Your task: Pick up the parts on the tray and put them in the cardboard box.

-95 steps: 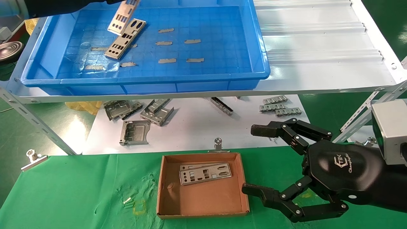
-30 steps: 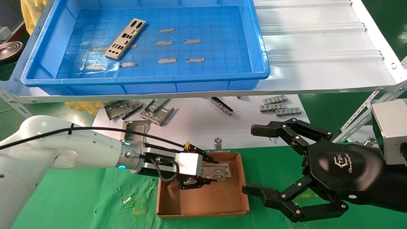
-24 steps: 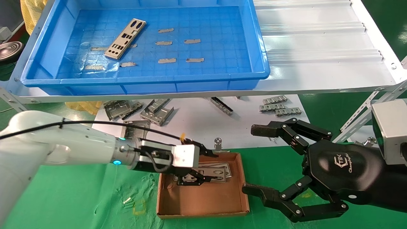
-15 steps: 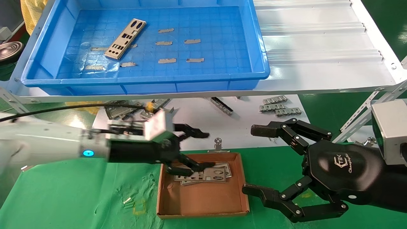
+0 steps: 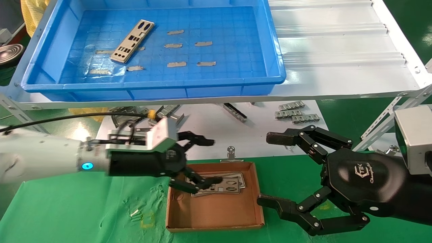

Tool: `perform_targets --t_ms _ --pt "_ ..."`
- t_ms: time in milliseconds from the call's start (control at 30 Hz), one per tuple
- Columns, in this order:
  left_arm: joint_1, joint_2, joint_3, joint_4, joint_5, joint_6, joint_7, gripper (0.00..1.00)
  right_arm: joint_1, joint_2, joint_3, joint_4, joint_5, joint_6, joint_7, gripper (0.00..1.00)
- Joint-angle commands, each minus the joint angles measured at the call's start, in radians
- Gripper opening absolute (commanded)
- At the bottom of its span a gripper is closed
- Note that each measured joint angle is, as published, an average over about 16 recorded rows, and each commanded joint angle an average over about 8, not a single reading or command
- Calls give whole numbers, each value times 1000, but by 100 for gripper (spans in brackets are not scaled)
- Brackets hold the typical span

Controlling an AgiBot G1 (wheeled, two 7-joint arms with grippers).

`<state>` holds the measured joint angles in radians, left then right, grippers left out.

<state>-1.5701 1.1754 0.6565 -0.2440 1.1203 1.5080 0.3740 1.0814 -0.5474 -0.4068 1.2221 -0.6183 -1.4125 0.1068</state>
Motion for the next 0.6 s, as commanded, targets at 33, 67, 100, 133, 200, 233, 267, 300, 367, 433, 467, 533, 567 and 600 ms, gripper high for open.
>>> perform_targets --t_ms 33,67,100,133,200,233,267,300,367,433,467,533,567,600 --pt "8 -9 -6 -17 -6 -1 -9 100 0 0 0 0 0 0 0 100" --pt "16 -19 -13 -35 -13 -1 -18 100 0 0 0 0 0 0 0 100" --pt "25 -29 -19 -53 -20 -1 -28 100 0 0 0 0 0 0 0 100" --pt "34 -39 -26 -71 -27 -1 -38 100 0 0 0 0 0 0 0 100" --pt "51 -58 -39 -108 -40 -2 -58 100 0 0 0 0 0 0 0 100" --pt "60 -69 -46 -127 -47 -2 -68 100 0 0 0 0 0 0 0 100" --pt "69 -79 -53 -145 -54 -2 -78 100 0 0 0 0 0 0 0 100" --pt "77 -88 -59 -163 -61 -2 -88 100 0 0 0 0 0 0 0 100" --pt "95 -108 -73 -200 -75 -3 -108 100 0 0 0 0 0 0 0 100" --pt "113 -128 -86 -237 -89 -3 -127 100 0 0 0 0 0 0 0 100" --pt "121 -138 -92 -255 -96 -3 -137 100 0 0 0 0 0 0 0 100" --pt "139 -158 -106 -292 -109 -4 -157 100 0 0 0 0 0 0 0 100" --pt "148 -168 -112 -310 -116 -4 -167 100 0 0 0 0 0 0 0 100" --pt "157 -178 -119 -329 -123 -4 -177 100 0 0 0 0 0 0 0 100"
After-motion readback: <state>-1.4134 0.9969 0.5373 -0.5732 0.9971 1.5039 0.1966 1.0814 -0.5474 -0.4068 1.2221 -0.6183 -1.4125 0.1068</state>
